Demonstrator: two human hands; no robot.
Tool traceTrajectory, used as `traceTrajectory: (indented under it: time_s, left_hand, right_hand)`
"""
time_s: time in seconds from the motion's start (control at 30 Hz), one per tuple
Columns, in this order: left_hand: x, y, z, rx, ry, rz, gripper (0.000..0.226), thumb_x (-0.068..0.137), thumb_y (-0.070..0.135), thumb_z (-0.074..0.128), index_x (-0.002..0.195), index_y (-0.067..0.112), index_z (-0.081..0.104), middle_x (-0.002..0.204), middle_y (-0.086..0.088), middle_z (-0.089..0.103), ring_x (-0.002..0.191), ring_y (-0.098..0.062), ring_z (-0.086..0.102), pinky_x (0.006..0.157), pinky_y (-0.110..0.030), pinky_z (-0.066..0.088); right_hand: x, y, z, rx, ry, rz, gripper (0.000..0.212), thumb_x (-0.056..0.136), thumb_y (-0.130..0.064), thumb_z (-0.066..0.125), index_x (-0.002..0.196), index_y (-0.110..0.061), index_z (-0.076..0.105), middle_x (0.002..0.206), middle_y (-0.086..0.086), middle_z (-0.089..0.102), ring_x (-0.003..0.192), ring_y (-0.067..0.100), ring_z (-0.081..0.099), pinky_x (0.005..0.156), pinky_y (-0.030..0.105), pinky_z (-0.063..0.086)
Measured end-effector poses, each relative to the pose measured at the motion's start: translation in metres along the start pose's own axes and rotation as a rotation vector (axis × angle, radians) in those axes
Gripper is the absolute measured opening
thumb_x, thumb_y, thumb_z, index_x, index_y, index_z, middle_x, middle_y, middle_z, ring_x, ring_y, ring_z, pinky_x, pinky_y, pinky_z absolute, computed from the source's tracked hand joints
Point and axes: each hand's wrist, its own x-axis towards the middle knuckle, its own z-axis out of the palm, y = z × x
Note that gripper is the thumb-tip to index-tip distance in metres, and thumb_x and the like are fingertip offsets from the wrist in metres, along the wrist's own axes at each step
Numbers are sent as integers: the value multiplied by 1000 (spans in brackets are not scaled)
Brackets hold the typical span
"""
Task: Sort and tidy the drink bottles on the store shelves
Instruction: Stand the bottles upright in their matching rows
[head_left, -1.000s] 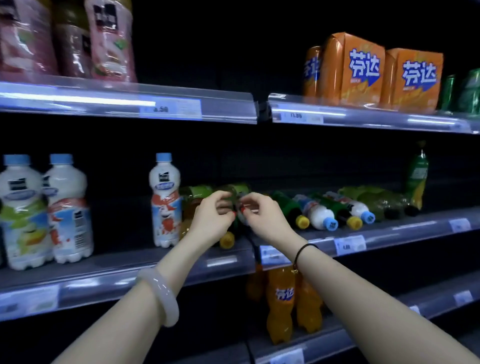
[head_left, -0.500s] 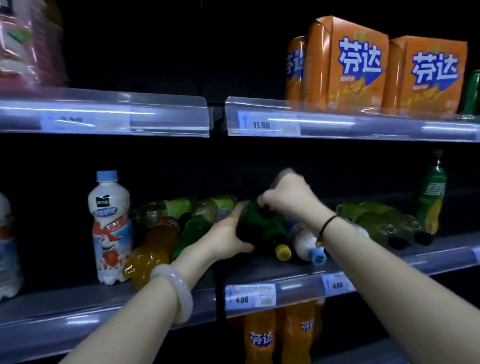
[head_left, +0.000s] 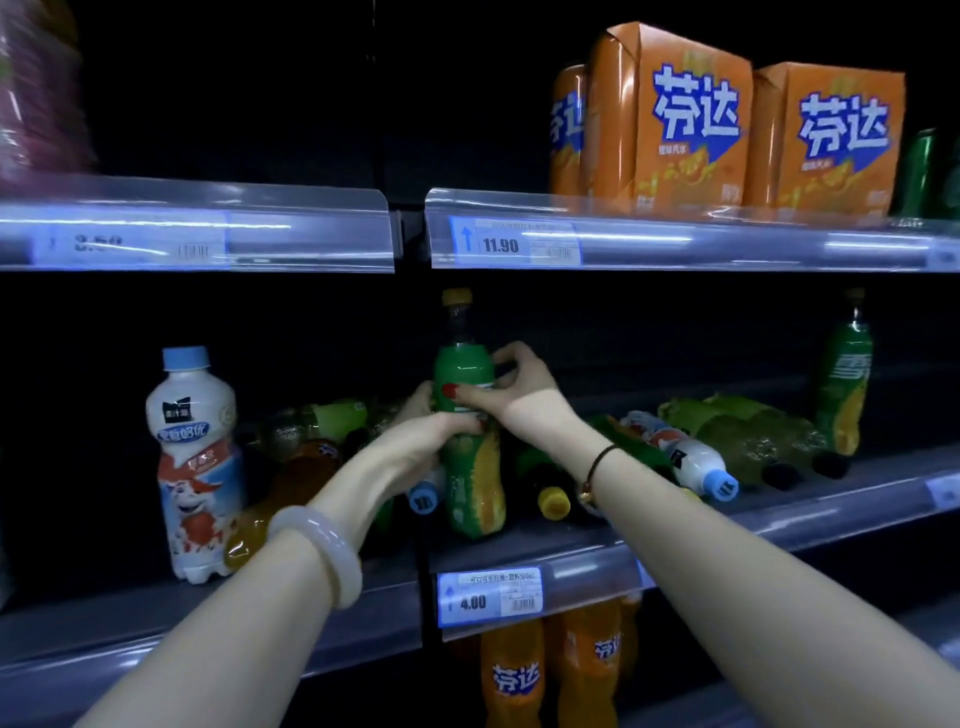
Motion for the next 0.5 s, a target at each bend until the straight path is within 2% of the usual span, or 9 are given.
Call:
traceTrajectory:
  time_s: [0.07,0.13,0.17,0.2,0.27,0.3,0.33,0.4,0.5]
  left_hand:
    - [-2,-6,6,59,36,51,76,53,9,73,124,14,45,106,-18,66,96,-32,66,85,-48,55]
    - [0,-11,3,46,42,68,75,55,8,75,124,16,46,107,-14,66,99,-29,65,89,-46,53]
    - [1,-12,0,37,34,62,73,55,8,75,123,18,48,108,-13,67,100,-29,64,91,-47,52]
    - [2,-14,-3,37,26,57,72,54,9,75,121,19,49,108,-12,67,101,-29,64,91,-47,51]
    - [3,-14,-5,75,9,61,74,51,14,75,121,22,50,108,-10,68,102,-29,64,92,-47,52]
    - [3,-14,-4,103,3,68,76,51,17,75,122,22,50,109,-8,68,102,-27,64,93,-47,51]
    - [2,-14,-2,126,-3,79,79,51,18,75,125,22,49,111,-8,67,103,-25,64,94,-46,50]
    - [1,-13,1,148,-20,100,84,51,19,74,130,21,46,114,-8,66,105,-24,63,96,-44,49]
    - [-3,-13,2,141,-17,121,84,51,17,72,130,18,44,115,-10,65,106,-25,62,97,-43,49]
  right_hand:
    - [1,4,-2,32,-16,-17,39,75,-33,78,99,-15,53,68,-6,54,59,8,53,54,23,44]
    - [-1,11,-20,59,-110,-2,7,92,-24,58,94,-17,57,77,5,62,63,13,57,56,24,46]
    - [-3,17,-33,-86,-181,-7,11,95,-15,51,101,-16,60,91,12,66,73,17,61,63,27,49]
    - [-5,24,-46,-320,-310,-2,29,92,-6,49,117,-16,59,113,15,65,90,21,62,74,30,50]
    - [-12,37,-58,-835,-687,131,72,81,-3,51,145,-33,34,148,5,41,123,23,50,93,30,47]
    - [-16,41,-56,-1009,-815,187,83,79,-5,52,147,-41,23,156,2,28,132,25,42,101,34,44]
    - [-19,47,-50,-1122,-859,169,84,79,-6,52,147,-44,20,159,2,19,138,28,35,105,40,41]
    - [-24,55,-37,-1232,-764,-29,71,85,-10,50,145,-41,27,158,6,20,139,32,33,107,48,38]
    - [-30,67,-34,-1223,-604,-303,44,93,-21,49,134,-34,43,145,9,39,123,33,47,94,46,47]
